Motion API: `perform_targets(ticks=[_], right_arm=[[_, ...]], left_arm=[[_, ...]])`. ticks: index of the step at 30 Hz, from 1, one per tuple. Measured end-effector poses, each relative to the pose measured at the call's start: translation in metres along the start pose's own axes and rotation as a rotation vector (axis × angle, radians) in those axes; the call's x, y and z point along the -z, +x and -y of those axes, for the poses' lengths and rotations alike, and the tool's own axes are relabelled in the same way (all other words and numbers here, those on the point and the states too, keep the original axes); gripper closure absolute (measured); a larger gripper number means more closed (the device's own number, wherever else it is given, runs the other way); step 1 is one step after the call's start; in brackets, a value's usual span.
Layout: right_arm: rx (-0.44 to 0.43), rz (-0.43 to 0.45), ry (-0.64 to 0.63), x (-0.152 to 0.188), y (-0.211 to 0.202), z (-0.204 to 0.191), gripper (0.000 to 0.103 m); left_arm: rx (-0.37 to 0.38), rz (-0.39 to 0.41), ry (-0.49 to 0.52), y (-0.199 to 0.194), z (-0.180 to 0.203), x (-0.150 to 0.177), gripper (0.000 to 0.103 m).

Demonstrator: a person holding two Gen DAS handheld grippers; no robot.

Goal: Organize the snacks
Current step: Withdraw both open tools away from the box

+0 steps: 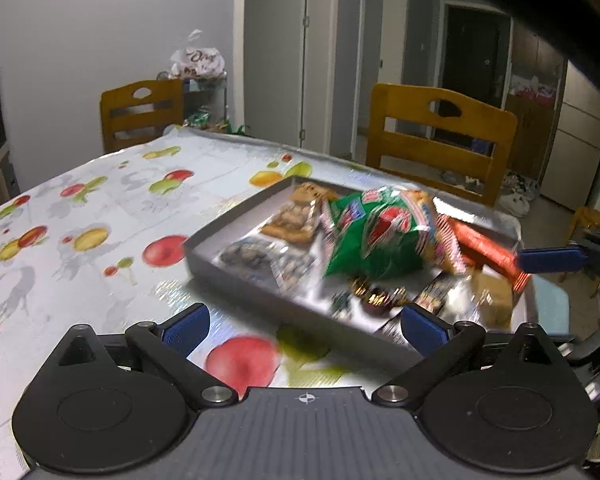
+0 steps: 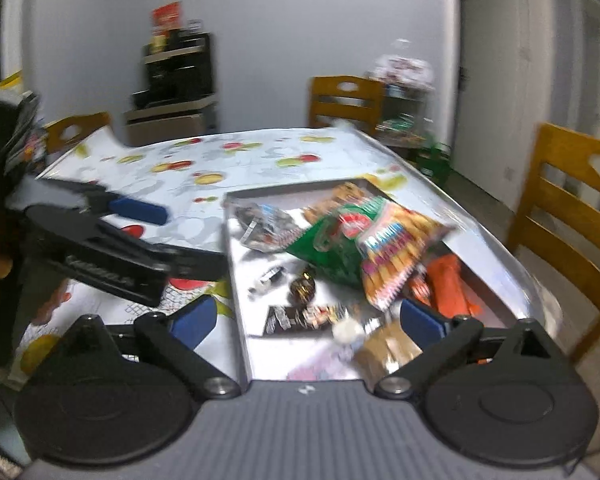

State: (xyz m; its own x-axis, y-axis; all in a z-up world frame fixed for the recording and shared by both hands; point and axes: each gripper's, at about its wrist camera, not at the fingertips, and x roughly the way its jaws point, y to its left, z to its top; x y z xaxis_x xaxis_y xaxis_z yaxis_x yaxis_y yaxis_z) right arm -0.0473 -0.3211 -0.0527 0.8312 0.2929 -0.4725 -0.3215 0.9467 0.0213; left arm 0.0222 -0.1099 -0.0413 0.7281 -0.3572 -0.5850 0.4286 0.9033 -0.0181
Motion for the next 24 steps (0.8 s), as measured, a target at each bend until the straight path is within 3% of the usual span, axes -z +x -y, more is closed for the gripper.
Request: perform_targets(ticks=[6,15,24], right_arm=[[0.090,-0.037,0.094,0.030,-0.018,-0.025,0.001],[0.220,-0.165,0.232,0.049,0.003,-0.038,0.001],[0.315,-0.171,0.205,0.051,0.019,-0.052,0.001]], left_arm=[[0.006,-0.040,0.052,-0.004,-0.012,0.024,0.000],[0.010,-0.070,0.101,0.010,-0.015,0.045,0.000],[0.073,-0.097,0.083,0.028,-0.009,0.042,0.000]])
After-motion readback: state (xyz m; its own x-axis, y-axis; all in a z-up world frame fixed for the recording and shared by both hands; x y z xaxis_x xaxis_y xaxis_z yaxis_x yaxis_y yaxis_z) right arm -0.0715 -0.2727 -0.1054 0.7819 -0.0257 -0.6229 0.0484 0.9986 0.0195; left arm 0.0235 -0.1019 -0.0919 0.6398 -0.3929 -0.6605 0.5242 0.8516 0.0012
